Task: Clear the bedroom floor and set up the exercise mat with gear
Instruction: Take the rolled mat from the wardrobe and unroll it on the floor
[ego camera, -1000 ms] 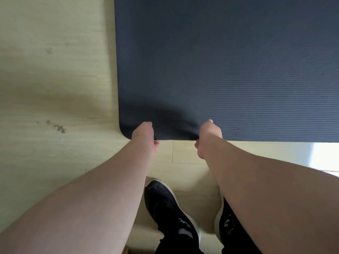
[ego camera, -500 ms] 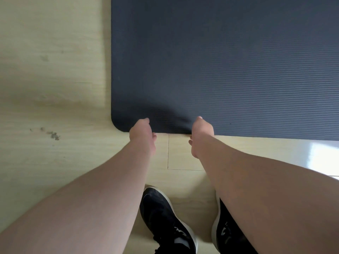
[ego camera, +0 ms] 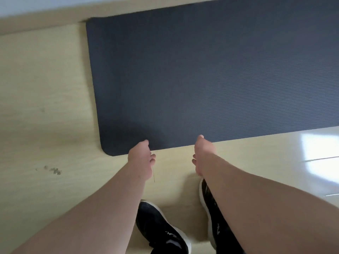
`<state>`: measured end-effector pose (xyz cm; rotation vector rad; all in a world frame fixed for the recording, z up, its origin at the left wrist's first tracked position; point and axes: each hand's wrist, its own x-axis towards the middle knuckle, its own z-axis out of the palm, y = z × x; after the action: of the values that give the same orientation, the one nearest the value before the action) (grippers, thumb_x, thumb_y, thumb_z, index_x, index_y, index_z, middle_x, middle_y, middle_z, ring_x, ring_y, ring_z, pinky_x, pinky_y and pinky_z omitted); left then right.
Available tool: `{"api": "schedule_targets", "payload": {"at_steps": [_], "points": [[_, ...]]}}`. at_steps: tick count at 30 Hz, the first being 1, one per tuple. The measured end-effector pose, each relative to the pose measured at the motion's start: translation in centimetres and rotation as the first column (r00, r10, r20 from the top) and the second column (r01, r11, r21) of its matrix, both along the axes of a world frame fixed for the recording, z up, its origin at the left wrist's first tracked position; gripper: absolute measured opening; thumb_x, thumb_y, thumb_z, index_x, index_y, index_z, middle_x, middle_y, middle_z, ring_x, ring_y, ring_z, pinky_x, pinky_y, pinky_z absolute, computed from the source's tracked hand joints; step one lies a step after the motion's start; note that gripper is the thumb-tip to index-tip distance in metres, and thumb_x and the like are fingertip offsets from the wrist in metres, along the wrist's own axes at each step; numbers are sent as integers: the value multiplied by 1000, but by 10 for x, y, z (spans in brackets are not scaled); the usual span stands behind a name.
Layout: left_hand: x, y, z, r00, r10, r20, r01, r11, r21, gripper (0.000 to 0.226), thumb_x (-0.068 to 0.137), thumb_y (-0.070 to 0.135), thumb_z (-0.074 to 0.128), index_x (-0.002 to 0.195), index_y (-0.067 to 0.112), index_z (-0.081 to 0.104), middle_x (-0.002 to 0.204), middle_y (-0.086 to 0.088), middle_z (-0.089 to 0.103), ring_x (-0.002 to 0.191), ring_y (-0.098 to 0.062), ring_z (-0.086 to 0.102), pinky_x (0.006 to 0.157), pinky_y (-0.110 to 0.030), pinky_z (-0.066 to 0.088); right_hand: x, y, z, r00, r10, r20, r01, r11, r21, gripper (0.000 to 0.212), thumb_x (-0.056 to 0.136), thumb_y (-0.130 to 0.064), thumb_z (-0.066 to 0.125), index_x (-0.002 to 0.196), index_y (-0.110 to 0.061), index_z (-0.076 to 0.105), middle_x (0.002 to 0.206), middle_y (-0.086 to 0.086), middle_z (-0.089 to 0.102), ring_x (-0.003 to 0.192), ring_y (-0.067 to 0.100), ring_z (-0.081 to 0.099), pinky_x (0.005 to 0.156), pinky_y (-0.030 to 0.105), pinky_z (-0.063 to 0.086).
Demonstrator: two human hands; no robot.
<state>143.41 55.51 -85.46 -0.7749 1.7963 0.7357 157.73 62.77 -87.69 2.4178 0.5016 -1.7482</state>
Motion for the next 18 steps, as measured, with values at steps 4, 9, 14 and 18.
{"api": "schedule_targets", "payload": {"at_steps": [4,9,14,18], "points": [[53,51,38,993,-113,-38,116,990,81,25,101,29,58,113,7,57,102,-8,64,99,-25,69,99,-40,54,59,47,42,993,-120,-6,120,991,51,55,104,-49,30,144,-15,46,110,-5,58,117,27,59,110,44,44],[147,147,65,978,-203,-51,210,950,230,27,101,30,58,118,8,59,103,-12,68,86,-25,70,84,-36,57,139,113,60,964,-263,-35,265,956,128,51,103,-49,33,139,-16,49,98,-4,55,111,27,58,108,46,45],[259,214,69,969,-245,-44,249,943,222,36,103,33,55,129,8,58,109,-13,69,100,-28,71,87,-37,57,251,168,67,960,-268,-84,277,953,124,52,104,-48,31,138,-14,50,122,2,60,118,28,59,110,44,44],[347,252,74,967,-253,13,246,951,188,39,104,33,54,131,4,56,111,-15,68,105,-31,69,99,-41,54,356,215,83,935,-342,-98,352,928,120,46,104,-42,34,133,-13,53,114,3,59,117,29,59,110,45,45]]}}
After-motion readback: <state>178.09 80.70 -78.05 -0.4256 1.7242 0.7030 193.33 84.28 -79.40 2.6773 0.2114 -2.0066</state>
